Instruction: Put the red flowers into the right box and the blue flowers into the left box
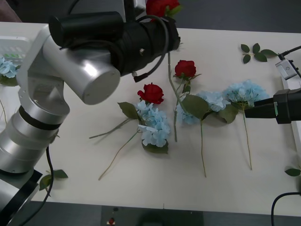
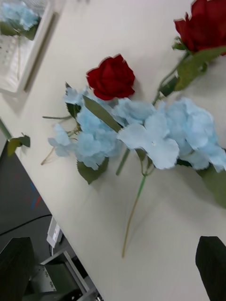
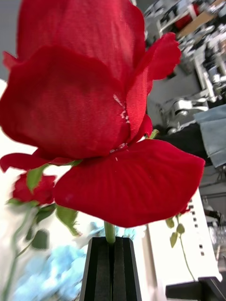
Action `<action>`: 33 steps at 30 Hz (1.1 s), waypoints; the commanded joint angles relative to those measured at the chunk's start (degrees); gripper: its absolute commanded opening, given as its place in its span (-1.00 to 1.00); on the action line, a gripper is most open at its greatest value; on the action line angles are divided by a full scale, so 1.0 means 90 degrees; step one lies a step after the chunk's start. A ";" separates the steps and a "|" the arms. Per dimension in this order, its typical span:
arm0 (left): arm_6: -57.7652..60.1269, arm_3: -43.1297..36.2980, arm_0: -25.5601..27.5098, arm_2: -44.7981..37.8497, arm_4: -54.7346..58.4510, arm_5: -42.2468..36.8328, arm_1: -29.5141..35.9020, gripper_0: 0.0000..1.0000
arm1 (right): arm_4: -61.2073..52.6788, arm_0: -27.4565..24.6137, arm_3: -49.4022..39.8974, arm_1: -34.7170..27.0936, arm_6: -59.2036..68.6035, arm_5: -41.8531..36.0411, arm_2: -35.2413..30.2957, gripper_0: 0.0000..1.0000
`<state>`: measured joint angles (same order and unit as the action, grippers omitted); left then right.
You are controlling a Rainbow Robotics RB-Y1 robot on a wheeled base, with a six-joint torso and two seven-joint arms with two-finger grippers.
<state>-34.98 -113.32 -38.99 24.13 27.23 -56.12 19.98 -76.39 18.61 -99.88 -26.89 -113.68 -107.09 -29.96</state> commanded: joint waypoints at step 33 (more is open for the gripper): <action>0.2021 -0.0368 -0.0228 0.1294 -0.2264 0.0679 -0.1068 -1.00 | -0.1307 0.0988 -0.0191 0.0380 0.1723 0.0405 0.0809 1.00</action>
<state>-18.88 -113.85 -38.99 35.90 7.16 -50.63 11.27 -88.17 25.90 -99.88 -24.24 -100.19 -104.30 -22.80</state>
